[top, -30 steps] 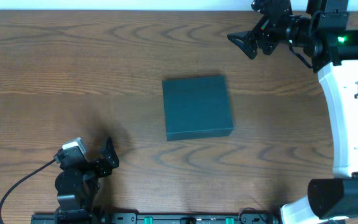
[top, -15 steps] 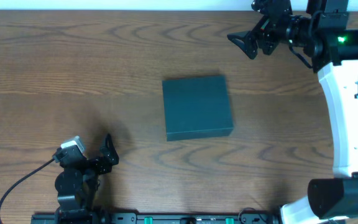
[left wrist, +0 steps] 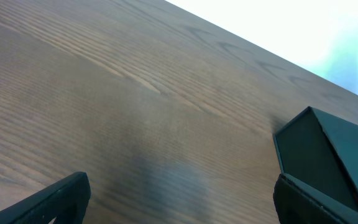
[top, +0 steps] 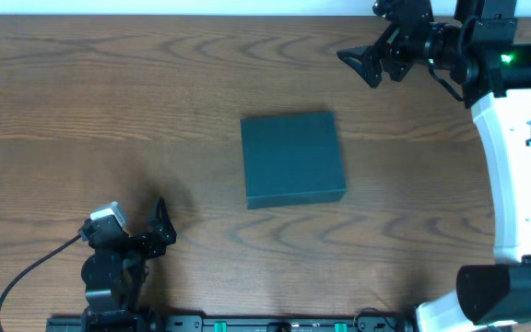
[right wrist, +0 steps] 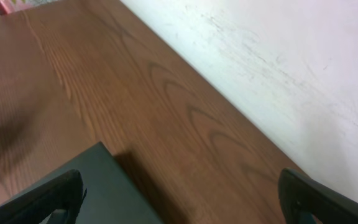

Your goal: Pack container

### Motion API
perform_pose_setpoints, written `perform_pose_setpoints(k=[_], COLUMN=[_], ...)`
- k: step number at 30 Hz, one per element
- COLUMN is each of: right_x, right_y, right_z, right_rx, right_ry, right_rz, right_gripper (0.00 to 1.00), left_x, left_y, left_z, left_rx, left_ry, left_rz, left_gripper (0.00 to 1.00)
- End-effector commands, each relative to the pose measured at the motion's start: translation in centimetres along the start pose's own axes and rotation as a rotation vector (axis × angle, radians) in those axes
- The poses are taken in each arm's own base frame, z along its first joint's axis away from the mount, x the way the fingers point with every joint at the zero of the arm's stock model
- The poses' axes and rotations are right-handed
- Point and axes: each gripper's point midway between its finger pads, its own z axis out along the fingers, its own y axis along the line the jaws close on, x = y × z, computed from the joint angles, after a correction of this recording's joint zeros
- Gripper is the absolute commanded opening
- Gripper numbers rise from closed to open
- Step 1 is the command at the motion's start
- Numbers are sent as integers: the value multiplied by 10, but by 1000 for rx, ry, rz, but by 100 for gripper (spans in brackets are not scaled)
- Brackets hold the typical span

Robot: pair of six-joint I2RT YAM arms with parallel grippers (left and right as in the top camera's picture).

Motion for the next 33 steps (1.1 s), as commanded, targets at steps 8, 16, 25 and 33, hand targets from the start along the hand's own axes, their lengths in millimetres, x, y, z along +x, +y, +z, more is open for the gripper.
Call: perform_pose_setpoints(k=[8, 16, 25, 33], right_x=[-7, -7, 3, 18], right_y=[5, 5, -11, 19], right_z=[-2, -2, -3, -32], right_rx=[-7, -7, 90, 168], right_ry=[-12, -12, 46, 199], right_rz=[-9, -9, -6, -41], right_gripper=[99, 99, 99, 99], left_x=[5, 5, 5, 5], left_y=[6, 6, 6, 6], left_z=[3, 3, 3, 3], left_rx=[-19, -18, -18, -18], left_ry=[2, 2, 2, 2], left_rz=[-7, -7, -7, -7], left_gripper=[95, 95, 95, 95])
